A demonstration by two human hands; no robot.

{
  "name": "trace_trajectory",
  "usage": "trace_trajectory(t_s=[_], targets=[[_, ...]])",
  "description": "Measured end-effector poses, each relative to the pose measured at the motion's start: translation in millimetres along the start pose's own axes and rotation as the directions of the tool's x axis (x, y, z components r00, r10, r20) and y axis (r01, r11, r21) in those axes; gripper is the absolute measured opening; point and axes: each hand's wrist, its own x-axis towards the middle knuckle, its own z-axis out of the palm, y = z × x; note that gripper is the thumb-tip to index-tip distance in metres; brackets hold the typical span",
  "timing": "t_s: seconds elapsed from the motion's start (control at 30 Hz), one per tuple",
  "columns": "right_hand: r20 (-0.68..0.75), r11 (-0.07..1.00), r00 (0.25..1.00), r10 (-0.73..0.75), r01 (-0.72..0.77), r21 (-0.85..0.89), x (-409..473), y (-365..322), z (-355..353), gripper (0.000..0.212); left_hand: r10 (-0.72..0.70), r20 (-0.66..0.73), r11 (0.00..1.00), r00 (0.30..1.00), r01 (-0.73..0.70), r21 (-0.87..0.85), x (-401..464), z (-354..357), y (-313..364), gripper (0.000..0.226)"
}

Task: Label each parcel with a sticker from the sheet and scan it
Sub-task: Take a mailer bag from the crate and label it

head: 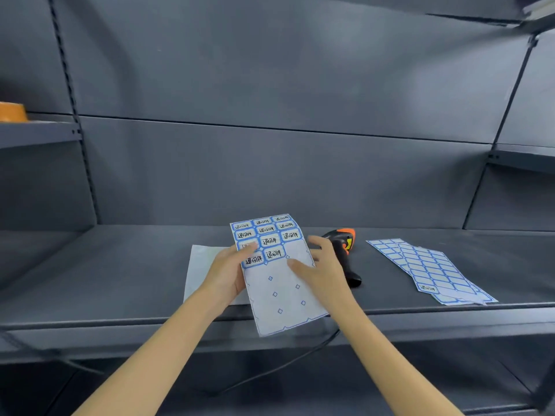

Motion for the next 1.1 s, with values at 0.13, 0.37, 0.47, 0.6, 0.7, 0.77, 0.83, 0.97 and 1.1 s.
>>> trace_trajectory(t_s=[0.13,0.37,0.47,0.6,0.7,0.77,0.83,0.97,1.1], targets=[[0.063,0.776,0.894,-0.445,0.419,-0.471,1,1,11,0.049,0.020,-0.061,0.992,0.998,-0.012,0.128,-3,-7,-3,0.020],[0.240,0.527,0.800,-0.551,0.556,-0.643,8,0,14,0.024,0.038,-0.036,0.981,0.999,-0.030,0.194,-7,-10,5,0.022],[0.245,0.505,0.783,-0.571,0.570,-0.648,10,-3,15,0.020,0.027,-0.060,0.976,0.998,-0.014,0.218,-7,-10,5,0.019],[0.248,0.502,0.768,-0.590,0.590,-0.632,10,-3,18,0.015,0.032,-0.058,0.968,0.998,-0.016,0.250,-9,-12,6,0.017],[0.200,0.641,0.832,-0.518,0.532,-0.553,10,-1,22,0.017,0.055,-0.052,0.958,0.997,-0.038,0.286,-11,-13,7,0.015],[0.125,0.805,0.908,-0.400,0.413,-0.425,9,0,25,0.012,0.075,-0.041,0.953,0.996,-0.060,0.298,-12,-13,8,0.016],[0.065,0.921,0.960,-0.272,0.280,-0.270,9,1,28,0.006,0.087,-0.040,0.949,0.995,-0.071,0.309,-13,-13,9,0.018],[0.016,0.998,0.998,-0.063,0.063,-0.029,7,-1,28,0.016,0.094,-0.056,0.947,0.994,-0.071,0.314,-14,-17,9,0.020],[0.081,0.889,0.987,0.139,-0.161,0.429,9,-1,23,0.014,0.094,-0.082,0.952,0.992,-0.066,0.299,-16,-22,12,0.020]])
